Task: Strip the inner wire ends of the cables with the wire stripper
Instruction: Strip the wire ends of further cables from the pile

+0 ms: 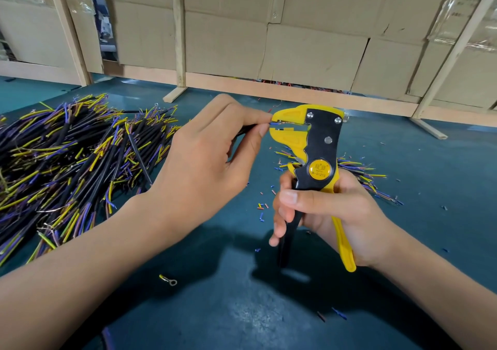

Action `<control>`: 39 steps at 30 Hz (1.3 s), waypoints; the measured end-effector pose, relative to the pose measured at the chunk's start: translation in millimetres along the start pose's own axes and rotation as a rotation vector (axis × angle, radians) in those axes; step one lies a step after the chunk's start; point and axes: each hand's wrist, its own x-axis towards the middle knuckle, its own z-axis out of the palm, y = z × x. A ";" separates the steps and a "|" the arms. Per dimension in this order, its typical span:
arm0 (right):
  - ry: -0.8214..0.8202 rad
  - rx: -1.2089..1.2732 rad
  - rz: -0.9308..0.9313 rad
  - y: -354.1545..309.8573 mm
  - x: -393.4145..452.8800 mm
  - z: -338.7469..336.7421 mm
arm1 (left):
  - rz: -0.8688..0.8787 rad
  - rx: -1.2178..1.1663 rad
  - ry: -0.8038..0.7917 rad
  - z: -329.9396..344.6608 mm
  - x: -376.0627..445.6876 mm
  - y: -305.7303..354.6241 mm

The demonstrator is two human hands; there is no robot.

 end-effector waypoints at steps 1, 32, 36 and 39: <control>0.008 -0.006 -0.004 -0.3 -0.1 0.6 | -0.004 -0.006 -0.001 -0.4 0.1 1.1; 0.021 -0.015 -0.028 5.3 -0.7 4.8 | -0.209 -0.397 -0.087 -0.6 -2.2 -0.6; 0.042 -0.024 -0.041 4.8 -0.7 7.0 | -0.209 -0.428 -0.086 -1.8 -0.9 0.5; 0.046 -0.028 -0.048 4.6 -0.9 7.1 | -0.213 -0.430 -0.083 -1.9 -0.6 2.2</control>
